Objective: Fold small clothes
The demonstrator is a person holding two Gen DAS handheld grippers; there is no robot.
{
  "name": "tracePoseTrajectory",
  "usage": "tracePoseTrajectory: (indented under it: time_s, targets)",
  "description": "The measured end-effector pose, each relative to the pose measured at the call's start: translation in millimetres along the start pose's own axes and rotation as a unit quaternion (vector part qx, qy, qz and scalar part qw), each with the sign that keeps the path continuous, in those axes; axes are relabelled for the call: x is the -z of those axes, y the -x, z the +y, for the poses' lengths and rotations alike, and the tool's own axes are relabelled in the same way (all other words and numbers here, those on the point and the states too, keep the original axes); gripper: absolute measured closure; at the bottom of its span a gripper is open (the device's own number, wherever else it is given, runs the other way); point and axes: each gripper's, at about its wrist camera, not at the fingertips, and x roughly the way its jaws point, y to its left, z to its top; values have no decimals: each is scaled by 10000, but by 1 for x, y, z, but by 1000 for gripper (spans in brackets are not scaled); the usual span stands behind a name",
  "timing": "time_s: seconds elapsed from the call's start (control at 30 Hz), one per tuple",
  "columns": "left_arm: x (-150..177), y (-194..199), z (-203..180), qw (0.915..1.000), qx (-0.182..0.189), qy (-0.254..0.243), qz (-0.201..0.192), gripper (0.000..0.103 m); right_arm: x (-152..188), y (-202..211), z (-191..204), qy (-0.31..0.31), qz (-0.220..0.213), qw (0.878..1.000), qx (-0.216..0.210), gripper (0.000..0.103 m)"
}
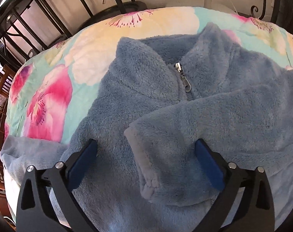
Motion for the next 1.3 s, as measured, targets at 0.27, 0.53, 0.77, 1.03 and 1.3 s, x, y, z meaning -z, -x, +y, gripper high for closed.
tracePoseTrajectory:
  time_s: [0.27,0.53,0.77,1.03,1.3]
  targets:
    - [-6,14,3,9986,-468,-113,-237,4,-30,-8,90,1005,-231,9907,-883,45]
    - [7,11,-6,9960,-767,-296,-348,4,-55,-30,46,476,-125,9973,-550,53]
    - [9,5,2,9969,-711,-218,-262,4,-95,-45,43,-25,-82,9970,-766,53]
    - [3,8,3,9971,-722,-124,-218,4,-114,-52,48,130,-95,9997,-175,45]
    - [13,20,22,9961,-866,-78,-155,4,-76,-65,63,1359,924,9862,223,24]
